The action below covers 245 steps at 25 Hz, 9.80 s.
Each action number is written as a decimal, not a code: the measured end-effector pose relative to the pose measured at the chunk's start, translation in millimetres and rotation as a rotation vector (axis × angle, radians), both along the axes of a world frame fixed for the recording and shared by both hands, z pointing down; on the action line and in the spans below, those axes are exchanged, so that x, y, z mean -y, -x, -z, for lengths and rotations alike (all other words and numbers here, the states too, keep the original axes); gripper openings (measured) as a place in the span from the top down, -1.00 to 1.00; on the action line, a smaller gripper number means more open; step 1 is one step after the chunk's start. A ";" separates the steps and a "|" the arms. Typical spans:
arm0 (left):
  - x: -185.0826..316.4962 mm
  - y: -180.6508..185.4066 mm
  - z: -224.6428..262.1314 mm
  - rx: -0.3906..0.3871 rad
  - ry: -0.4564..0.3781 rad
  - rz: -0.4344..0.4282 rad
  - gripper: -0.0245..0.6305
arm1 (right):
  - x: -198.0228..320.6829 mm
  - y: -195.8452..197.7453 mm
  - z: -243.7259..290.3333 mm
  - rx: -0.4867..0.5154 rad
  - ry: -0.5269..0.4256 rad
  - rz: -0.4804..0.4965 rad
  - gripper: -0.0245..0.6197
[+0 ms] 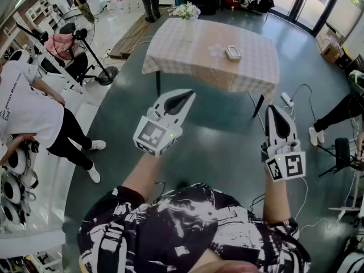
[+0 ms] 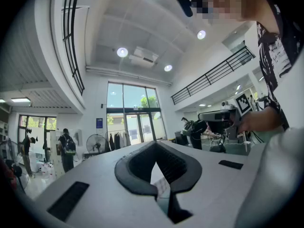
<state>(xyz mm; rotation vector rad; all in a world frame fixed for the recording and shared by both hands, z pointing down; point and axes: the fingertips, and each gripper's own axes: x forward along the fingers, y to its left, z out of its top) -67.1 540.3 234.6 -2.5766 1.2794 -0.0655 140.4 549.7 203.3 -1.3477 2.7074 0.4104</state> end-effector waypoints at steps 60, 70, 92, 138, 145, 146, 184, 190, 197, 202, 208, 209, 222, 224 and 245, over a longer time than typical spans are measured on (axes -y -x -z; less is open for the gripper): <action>186.2 24.5 -53.1 0.015 0.075 -0.043 0.93 | 164.8 22.1 -35.8 0.021 -0.016 -0.041 -0.86; 325.2 -20.2 -37.9 0.009 0.069 -0.006 0.93 | 305.5 -7.5 -23.7 0.004 -0.015 0.028 -0.86; 496.6 -43.3 -49.6 -0.005 0.072 -0.028 0.93 | 475.1 -13.3 -30.7 -0.036 -0.015 0.048 -0.86; 831.3 10.0 -64.5 0.044 0.172 -0.067 0.93 | 860.0 18.6 -142.0 -0.133 0.271 -0.037 -0.86; 836.0 9.8 -75.2 0.052 0.197 -0.047 0.93 | 877.6 11.0 -229.7 -0.170 0.430 -0.035 -0.86; 836.2 10.4 -76.6 0.056 0.203 -0.042 0.93 | 879.2 9.8 -243.0 -0.175 0.456 -0.035 -0.86; 848.6 28.0 -111.1 0.090 0.271 -0.019 0.93 | 876.1 -13.9 -496.1 -0.235 1.072 0.017 0.32; 851.3 31.5 -111.9 0.093 0.282 -0.007 0.93 | 874.1 -15.6 -505.8 -0.215 1.124 0.020 0.59; 855.4 34.9 -115.2 0.095 0.294 0.006 0.93 | 872.3 -17.3 -518.8 -0.192 1.179 0.041 0.73; 857.3 35.0 -117.3 0.088 0.282 -0.007 0.93 | 871.6 -14.8 -520.9 -0.161 1.204 0.069 0.80; 859.9 33.2 -115.1 0.086 0.278 -0.008 0.93 | 872.6 -13.5 -515.7 -0.129 1.208 0.089 0.84; 860.1 32.2 -114.6 0.084 0.276 -0.011 0.93 | 872.8 -13.5 -514.5 -0.126 1.206 0.091 0.85; 860.7 25.9 -103.3 0.066 0.240 -0.033 0.93 | 884.5 -15.5 -464.5 -0.079 1.091 0.089 0.85; 860.0 26.4 -101.7 0.078 0.253 -0.026 0.93 | 890.5 -15.0 -437.3 -0.067 1.030 0.097 0.85; 858.4 21.5 -20.0 0.028 0.074 -0.053 0.93 | 881.9 9.6 -9.8 0.001 0.057 0.072 0.84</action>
